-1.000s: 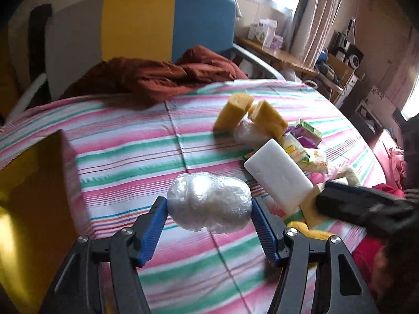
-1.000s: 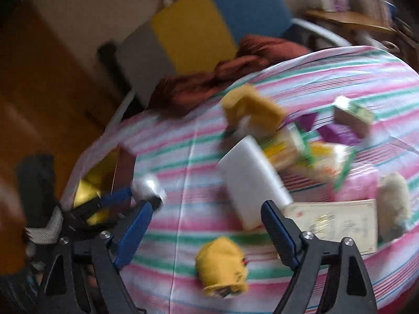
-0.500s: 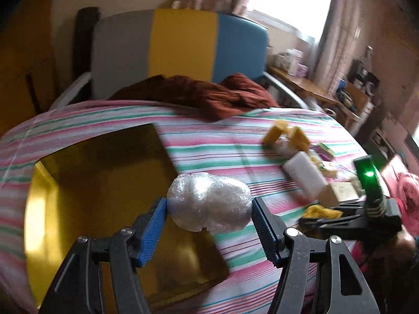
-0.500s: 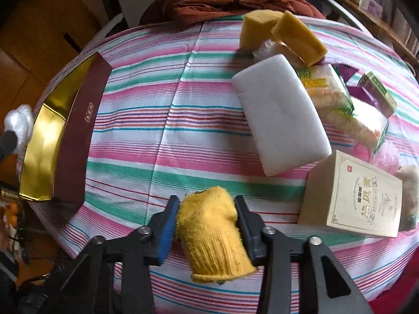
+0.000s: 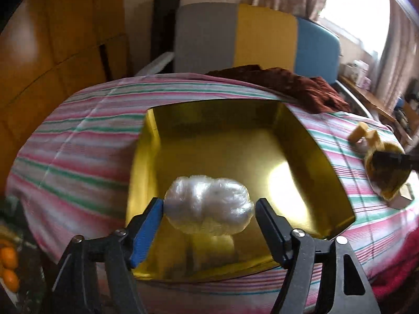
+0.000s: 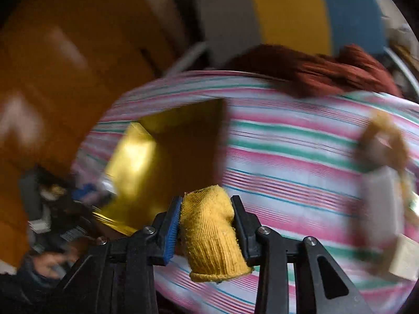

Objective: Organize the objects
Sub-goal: 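Carry both items to the gold tray and open both tools to drop them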

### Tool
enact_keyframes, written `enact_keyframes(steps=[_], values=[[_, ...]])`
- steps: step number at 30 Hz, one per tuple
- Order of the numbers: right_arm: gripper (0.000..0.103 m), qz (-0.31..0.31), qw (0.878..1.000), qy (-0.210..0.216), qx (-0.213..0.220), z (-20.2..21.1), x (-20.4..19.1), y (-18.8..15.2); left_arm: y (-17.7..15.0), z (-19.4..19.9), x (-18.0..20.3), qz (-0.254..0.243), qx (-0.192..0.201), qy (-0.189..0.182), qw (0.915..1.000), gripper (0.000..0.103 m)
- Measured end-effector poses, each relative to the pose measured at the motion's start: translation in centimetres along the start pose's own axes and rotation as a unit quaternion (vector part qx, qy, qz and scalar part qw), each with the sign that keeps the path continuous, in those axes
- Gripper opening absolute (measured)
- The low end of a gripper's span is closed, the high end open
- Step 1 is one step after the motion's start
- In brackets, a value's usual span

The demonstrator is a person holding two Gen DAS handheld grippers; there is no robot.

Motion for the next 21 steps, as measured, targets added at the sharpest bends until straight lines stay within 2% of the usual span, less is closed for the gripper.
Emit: enact_keyframes(steps=[3,5,8,12,14,17,21], values=[[0.048,0.004,0.999,0.05,0.012,-1.7,-4.0,2.3,-0.5,0.6,-2.1,0.027,0.007,0.012,0.9996,0.092],[0.065,-0.003,0.997,0.067,0.025,-2.5,-5.9,3.8,-0.8,1.1,-3.2,0.043,0.013,0.012,0.9989,0.095],[0.067,-0.001,0.997,0.071,0.022,-3.8,-7.7,4.7,-1.0,1.6,-4.9,0.065,0.018,0.016,0.9976,0.095],[0.067,0.015,0.999,0.041,0.005,-4.7,-8.3,3.2,-0.9,2.7,-6.7,0.092,0.036,0.037,0.9944,0.095],[0.067,0.025,1.0,0.013,0.003,-4.7,-8.2,2.1,-0.6,3.2,-6.8,0.098,0.044,0.037,0.9935,0.095],[0.067,0.055,0.998,-0.037,0.007,-4.9,-8.5,0.5,0.1,4.2,-6.6,0.094,0.061,0.044,0.9928,0.095],[0.067,0.08,0.994,-0.071,0.019,-4.8,-9.0,-0.9,0.7,5.3,-5.4,0.077,0.075,0.047,0.993,0.097]])
Point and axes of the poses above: each gripper's, at about its wrist camera, not at the fingertips, and z roughly against the way its jaws point, x to its right, y to its top, the point moved 8 cm from there along -z, roughly the way its jaws point, and after that the axes turned 9 degrees about -x, right-handed, at the moved point
